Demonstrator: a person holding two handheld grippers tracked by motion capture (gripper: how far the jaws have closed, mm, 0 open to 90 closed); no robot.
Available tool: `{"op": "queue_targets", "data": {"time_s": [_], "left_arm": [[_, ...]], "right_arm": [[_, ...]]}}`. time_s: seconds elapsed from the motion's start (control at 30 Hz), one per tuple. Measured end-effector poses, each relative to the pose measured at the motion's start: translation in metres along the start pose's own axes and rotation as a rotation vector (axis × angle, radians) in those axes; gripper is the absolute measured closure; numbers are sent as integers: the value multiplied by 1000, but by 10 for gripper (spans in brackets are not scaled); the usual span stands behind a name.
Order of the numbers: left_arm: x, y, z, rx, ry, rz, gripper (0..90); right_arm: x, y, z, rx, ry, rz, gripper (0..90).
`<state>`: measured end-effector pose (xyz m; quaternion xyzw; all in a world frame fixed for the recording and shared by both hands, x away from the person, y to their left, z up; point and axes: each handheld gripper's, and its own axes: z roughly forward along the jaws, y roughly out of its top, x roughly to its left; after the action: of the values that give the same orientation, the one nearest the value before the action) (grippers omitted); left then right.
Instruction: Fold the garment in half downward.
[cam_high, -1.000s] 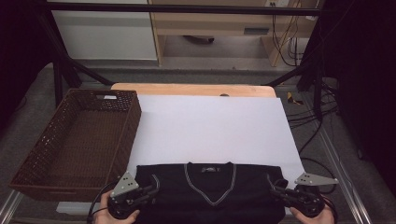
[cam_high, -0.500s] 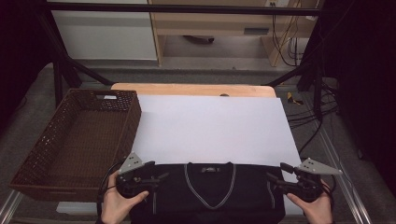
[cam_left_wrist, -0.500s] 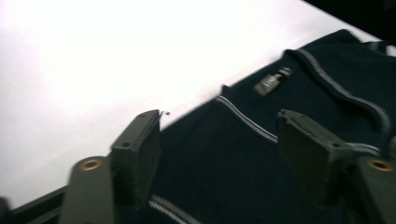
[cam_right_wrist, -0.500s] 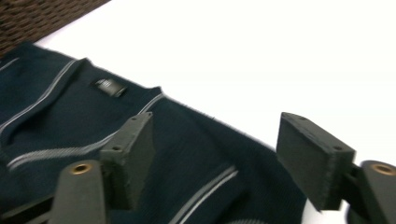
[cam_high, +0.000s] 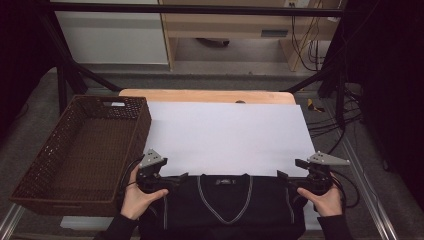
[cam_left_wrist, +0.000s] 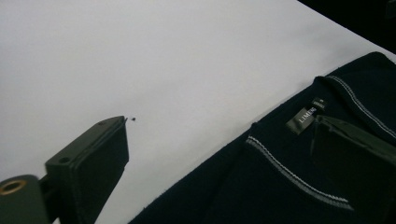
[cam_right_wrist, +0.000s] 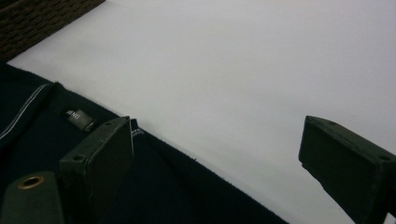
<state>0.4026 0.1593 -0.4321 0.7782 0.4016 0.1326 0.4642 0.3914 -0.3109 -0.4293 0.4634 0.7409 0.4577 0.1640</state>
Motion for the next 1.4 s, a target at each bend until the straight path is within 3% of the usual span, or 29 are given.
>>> {"op": "queue_targets", "data": {"time_s": [0.13,0.37,0.6,0.8,1.07,1.2,1.4], "left_arm": [[3,-2,6,18,27,8,26],[7,-11,13,62,23,15,30],[12,-17,16,95,47,19,81],[14,-19,17,148,66,44,199],[21,-21,20,208,63,15,348],[23,-24,24,243,82,35,429],[22,-25,26,272,54,57,539]], "right_arm": [[-2,-2,5,-1,11,9,103],[-3,-9,7,6,17,-5,91],[-7,-17,8,27,3,-2,85],[-7,-19,9,34,3,-4,88],[-8,-20,10,49,2,-12,89],[-7,-21,11,64,0,-13,87],[-9,-21,11,66,0,-14,87]]}}
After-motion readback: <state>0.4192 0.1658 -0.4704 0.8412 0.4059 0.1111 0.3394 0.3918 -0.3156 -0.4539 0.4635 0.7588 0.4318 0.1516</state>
